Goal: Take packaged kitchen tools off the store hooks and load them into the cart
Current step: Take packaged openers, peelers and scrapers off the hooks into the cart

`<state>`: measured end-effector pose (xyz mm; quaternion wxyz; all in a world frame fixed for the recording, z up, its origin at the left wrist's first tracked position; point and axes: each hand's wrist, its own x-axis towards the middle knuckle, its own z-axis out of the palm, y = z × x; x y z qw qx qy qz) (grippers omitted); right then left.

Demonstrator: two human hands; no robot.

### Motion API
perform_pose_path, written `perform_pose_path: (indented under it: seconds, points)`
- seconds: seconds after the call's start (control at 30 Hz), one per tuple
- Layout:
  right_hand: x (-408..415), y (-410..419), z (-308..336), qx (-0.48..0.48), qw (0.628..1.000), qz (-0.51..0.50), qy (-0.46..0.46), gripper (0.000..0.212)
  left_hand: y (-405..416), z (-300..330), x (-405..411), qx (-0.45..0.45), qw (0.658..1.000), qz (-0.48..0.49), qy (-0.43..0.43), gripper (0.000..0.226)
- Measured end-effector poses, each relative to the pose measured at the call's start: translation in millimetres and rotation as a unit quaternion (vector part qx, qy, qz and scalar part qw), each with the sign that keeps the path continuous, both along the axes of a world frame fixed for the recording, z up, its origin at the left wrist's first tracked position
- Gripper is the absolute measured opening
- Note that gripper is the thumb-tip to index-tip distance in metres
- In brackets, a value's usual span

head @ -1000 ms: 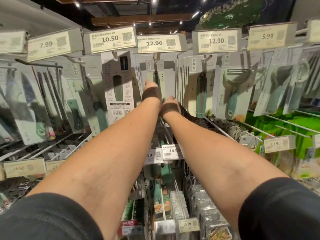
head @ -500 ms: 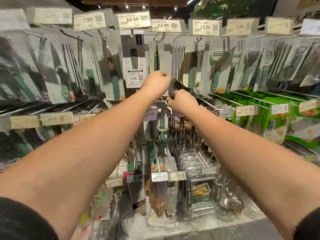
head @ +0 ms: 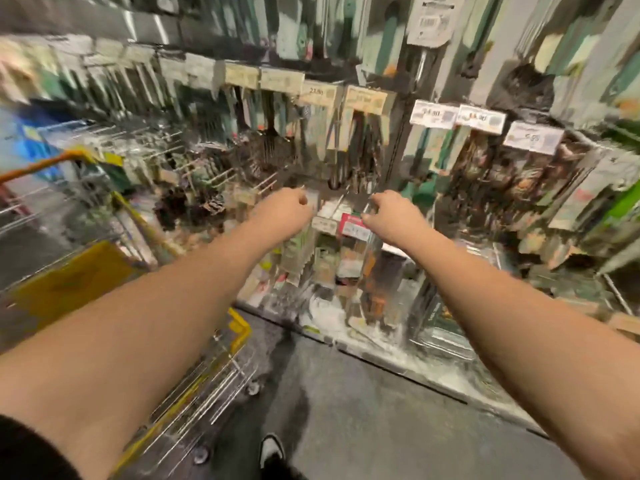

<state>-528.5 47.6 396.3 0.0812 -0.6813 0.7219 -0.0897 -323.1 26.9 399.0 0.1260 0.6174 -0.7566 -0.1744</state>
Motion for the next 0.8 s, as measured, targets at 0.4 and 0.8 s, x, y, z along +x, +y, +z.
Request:
perform_pose_path:
  seconds: [0.4,0.8]
  points:
    - [203.1,54.2,-152.1,0.155,0.965,0.204,-0.060,0.039,146.8,-163.3,209.4,0.161,0.965,0.206,-0.016,0.029]
    - [353.9,46.9,-251.7,0.309,0.928,0.197,-0.066,0.045,134.1,-253.5,346.3,0.267,0.934,0.233,0.034,0.033]
